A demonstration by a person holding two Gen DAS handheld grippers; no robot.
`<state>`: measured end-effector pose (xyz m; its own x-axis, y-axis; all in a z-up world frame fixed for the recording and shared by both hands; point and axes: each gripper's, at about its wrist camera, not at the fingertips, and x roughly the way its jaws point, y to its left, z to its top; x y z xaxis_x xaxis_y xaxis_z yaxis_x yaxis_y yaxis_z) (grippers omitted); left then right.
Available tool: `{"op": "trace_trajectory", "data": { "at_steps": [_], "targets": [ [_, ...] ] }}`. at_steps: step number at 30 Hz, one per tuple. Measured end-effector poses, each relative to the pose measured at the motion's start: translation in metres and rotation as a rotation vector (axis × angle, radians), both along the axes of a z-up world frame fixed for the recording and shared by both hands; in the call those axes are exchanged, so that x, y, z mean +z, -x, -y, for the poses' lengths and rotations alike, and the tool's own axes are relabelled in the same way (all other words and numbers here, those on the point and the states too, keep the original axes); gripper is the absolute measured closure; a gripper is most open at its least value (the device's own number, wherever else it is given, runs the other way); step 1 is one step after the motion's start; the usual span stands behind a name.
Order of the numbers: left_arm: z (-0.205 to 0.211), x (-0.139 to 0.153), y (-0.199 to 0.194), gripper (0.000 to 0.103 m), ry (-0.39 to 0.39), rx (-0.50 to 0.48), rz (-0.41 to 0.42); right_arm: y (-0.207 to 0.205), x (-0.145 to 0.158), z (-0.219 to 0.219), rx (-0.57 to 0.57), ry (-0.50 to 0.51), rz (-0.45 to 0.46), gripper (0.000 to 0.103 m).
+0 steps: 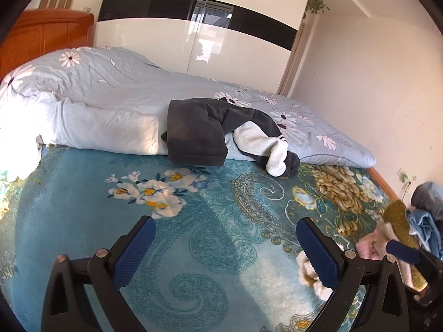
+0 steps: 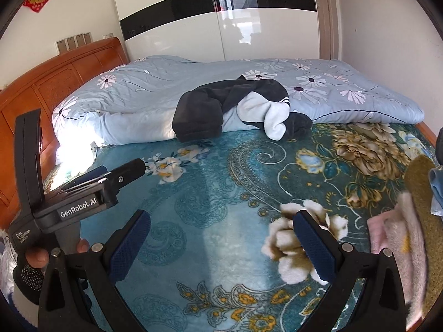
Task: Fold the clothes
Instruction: 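Move both tools toward the crumpled dark grey fleece jacket on the bed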
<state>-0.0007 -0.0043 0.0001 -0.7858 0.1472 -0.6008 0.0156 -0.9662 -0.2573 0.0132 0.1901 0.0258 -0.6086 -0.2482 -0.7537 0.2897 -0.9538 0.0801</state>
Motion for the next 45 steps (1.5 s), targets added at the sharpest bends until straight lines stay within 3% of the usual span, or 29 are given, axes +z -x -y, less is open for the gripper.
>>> {"op": "trace_trajectory", "data": {
  "at_steps": [4, 6, 8, 12, 15, 18, 21, 25, 39, 45],
  "targets": [
    [0.008, 0.000, 0.001, 0.000, -0.026, 0.022, -0.021, 0.010, -0.007, 0.014, -0.058, -0.006, 0.024, 0.000],
    [0.012, 0.000, 0.002, 0.000, -0.039, 0.033, -0.032, 0.017, -0.012, 0.025, -0.059, 0.037, 0.007, 0.000],
    [0.017, 0.000, 0.003, 0.000, -0.052, 0.044, -0.043, 0.014, -0.009, 0.006, -0.038, 0.149, -0.051, 0.000],
    [0.025, 0.000, 0.004, 0.000, -0.075, 0.066, -0.064, 0.011, -0.018, 0.000, -0.036, 0.186, -0.073, 0.000],
    [0.026, 0.000, 0.004, 0.000, -0.019, 0.070, -0.066, 0.012, -0.026, -0.002, -0.038, 0.214, -0.062, 0.000],
    [0.031, -0.001, 0.009, 0.000, -0.033, 0.053, -0.023, 0.012, -0.032, -0.004, -0.040, 0.241, -0.052, 0.000],
    [0.036, -0.004, 0.010, 0.000, -0.061, 0.102, -0.003, 0.010, -0.031, 0.000, -0.032, 0.215, -0.042, 0.000],
    [0.036, -0.007, 0.011, 0.000, -0.034, 0.131, 0.001, 0.007, -0.030, 0.005, -0.021, 0.198, -0.047, 0.000],
    [0.044, -0.005, 0.001, 0.000, 0.039, 0.194, -0.087, 0.005, -0.032, 0.013, -0.033, 0.204, -0.057, 0.000],
    [0.049, -0.011, 0.015, 0.000, 0.004, 0.163, -0.067, 0.007, -0.040, 0.015, -0.046, 0.174, -0.038, 0.000]
  ]
}}
